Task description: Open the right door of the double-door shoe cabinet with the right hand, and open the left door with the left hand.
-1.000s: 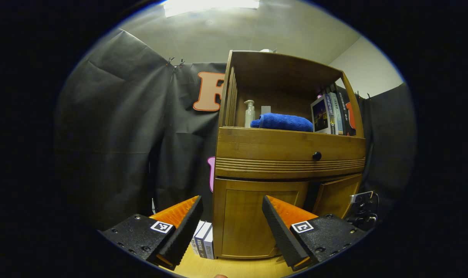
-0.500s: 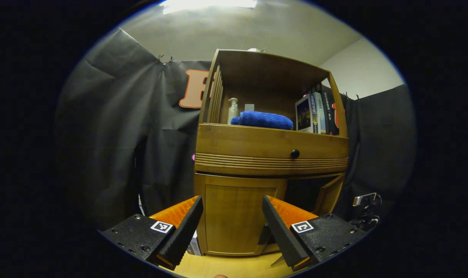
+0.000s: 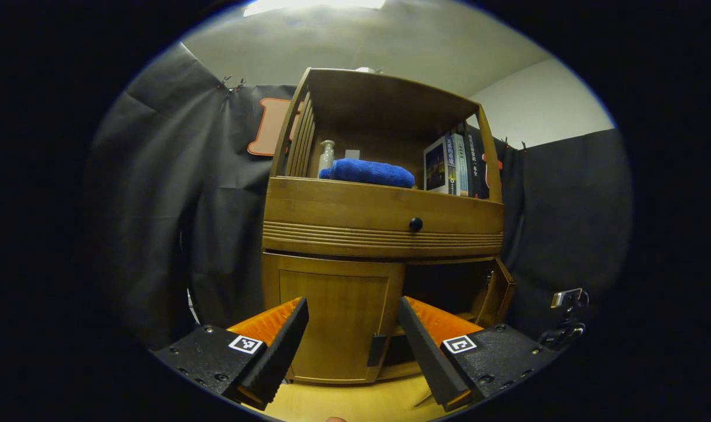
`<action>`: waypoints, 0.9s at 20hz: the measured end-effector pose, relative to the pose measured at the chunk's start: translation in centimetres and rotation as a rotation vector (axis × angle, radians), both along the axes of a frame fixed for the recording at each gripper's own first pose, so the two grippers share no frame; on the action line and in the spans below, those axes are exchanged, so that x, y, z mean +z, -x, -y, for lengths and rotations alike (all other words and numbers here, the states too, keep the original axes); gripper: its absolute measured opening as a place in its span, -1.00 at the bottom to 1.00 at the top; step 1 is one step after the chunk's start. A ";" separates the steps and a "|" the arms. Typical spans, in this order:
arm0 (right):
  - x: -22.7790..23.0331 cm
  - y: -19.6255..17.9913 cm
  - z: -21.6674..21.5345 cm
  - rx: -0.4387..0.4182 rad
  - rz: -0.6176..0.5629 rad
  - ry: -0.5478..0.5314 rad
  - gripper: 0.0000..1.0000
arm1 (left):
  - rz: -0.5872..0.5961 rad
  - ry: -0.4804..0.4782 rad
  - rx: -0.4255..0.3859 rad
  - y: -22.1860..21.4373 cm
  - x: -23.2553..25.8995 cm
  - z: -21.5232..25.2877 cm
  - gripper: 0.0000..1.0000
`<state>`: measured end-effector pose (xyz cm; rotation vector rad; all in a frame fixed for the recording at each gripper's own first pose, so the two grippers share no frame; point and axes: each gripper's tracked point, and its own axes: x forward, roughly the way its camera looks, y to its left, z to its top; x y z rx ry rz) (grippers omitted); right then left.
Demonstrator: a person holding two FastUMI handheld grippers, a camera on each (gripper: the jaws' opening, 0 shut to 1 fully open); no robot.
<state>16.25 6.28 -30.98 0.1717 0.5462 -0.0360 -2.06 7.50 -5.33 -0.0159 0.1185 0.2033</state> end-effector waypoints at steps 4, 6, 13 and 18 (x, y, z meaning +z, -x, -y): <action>1.1 -1.4 0.9 -0.044 -0.009 0.021 -0.41 | -0.014 0.033 -0.059 -0.9 -1.1 2.2 0.92; 1.8 -2.4 1.0 -0.070 -0.004 0.017 -0.41 | -0.020 0.045 -0.087 -1.3 -1.3 3.1 0.92; 2.4 -0.1 6.7 -0.163 0.012 0.046 -0.78 | -0.009 0.032 -0.144 -2.1 -1.1 5.5 0.92; 3.2 1.2 9.8 -0.200 0.025 0.067 -0.67 | -0.027 0.029 -0.155 -2.3 -2.0 6.2 0.92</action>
